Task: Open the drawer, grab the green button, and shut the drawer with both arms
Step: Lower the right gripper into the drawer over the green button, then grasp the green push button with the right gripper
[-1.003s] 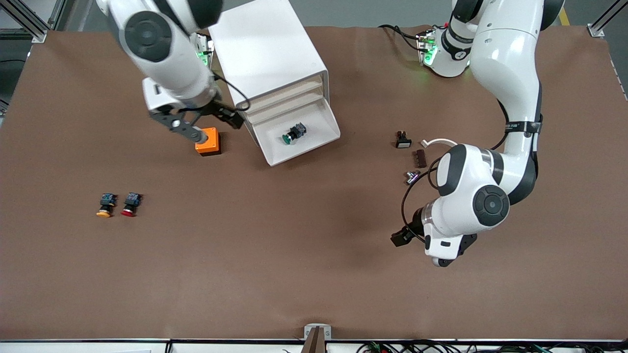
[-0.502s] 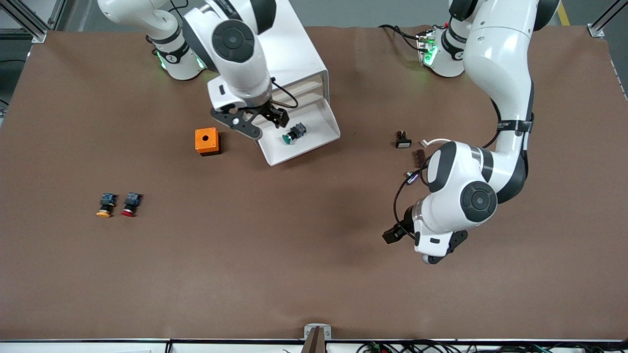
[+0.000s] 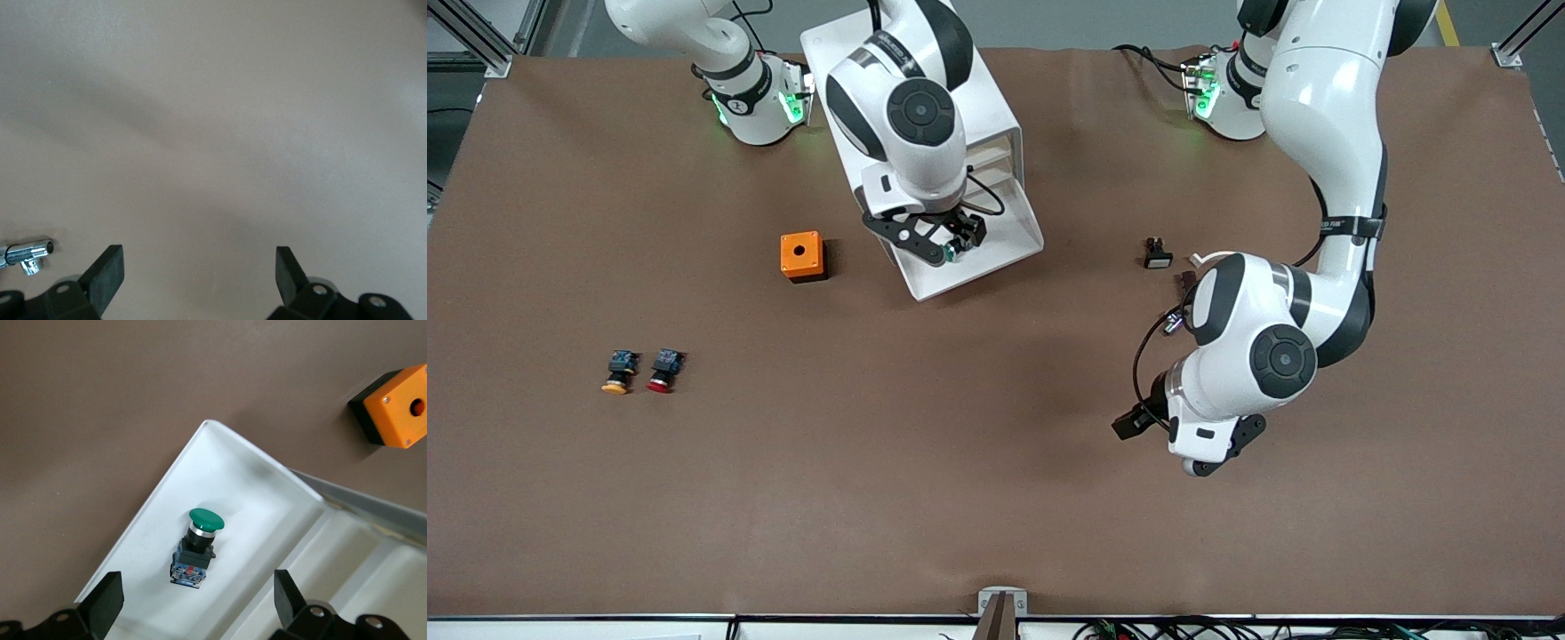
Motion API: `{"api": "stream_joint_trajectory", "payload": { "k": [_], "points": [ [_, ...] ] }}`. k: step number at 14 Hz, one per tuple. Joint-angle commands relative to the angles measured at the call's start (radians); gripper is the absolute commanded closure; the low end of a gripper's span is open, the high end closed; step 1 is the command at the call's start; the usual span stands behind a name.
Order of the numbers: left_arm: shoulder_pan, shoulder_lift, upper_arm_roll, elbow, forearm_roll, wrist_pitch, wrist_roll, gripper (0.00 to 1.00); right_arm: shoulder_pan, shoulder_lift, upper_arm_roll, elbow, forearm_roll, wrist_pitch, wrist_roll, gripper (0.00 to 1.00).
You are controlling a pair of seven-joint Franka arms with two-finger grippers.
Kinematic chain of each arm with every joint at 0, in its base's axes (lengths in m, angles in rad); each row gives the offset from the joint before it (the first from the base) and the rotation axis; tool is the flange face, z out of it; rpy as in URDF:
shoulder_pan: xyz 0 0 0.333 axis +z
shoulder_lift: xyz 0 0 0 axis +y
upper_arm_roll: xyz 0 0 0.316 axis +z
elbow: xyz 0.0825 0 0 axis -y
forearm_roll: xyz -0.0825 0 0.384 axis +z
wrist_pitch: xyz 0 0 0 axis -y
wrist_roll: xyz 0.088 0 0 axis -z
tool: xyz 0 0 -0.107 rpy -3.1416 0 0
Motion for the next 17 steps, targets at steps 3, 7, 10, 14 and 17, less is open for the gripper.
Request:
{"api": "stream_joint_trajectory", "payload": {
  "k": [3,7,10,14,17],
  "points": [
    [-0.018,-0.014,0.003,-0.021,0.009,0.016,0.007,0.0,0.038,0.069,-0.016,0.008,-0.01,0.025,0.024,0.0],
    [-0.021,-0.007,0.003,-0.023,0.011,0.039,0.015,0.0,0.038,0.101,-0.016,0.008,-0.01,0.056,0.066,0.0],
    [-0.022,-0.007,0.003,-0.028,0.011,0.042,0.015,0.0,0.038,0.126,-0.014,0.008,-0.008,0.067,0.118,0.0],
    [-0.031,-0.007,0.003,-0.028,0.014,0.043,0.015,0.0,0.039,0.14,-0.014,0.006,-0.004,0.073,0.17,0.0],
    [-0.039,-0.005,0.003,-0.028,0.014,0.045,0.017,0.0,0.054,0.155,-0.014,0.008,-0.001,0.081,0.208,0.0]
  ]
}}
